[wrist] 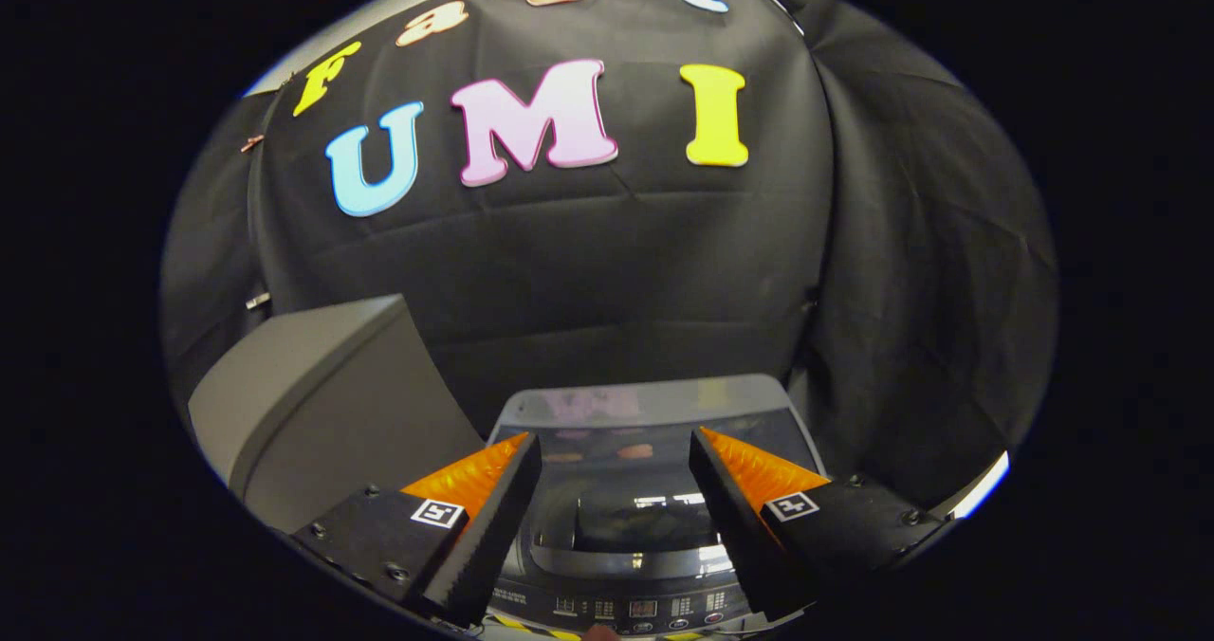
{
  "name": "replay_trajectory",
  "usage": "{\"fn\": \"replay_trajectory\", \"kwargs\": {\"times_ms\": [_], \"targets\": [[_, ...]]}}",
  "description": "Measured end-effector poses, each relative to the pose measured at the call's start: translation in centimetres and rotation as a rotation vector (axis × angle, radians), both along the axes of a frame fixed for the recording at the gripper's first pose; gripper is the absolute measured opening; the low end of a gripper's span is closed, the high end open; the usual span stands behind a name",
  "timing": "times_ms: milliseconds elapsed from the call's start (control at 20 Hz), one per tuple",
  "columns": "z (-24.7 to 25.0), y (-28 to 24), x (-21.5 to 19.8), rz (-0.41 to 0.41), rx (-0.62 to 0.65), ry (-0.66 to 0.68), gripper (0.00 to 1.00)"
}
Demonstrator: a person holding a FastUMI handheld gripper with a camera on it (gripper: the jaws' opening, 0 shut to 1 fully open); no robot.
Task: Put the clothes into the washing machine and then close the washing machine lid.
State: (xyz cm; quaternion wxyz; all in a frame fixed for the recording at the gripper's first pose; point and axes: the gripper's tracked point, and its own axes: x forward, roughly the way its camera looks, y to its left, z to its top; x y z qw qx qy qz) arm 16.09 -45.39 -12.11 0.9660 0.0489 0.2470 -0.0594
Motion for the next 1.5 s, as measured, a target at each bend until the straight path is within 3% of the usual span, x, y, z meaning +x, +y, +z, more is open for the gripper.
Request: {"fn": "replay_trajectory", "kwargs": {"times_ms": [650, 1500], "targets": [[18.4, 0.1, 2.3, 0.009, -0.091, -0.37, 0.99], [22.9, 3.8, 1.4, 0.038, -0.099, -0.463, 0.98]]}}
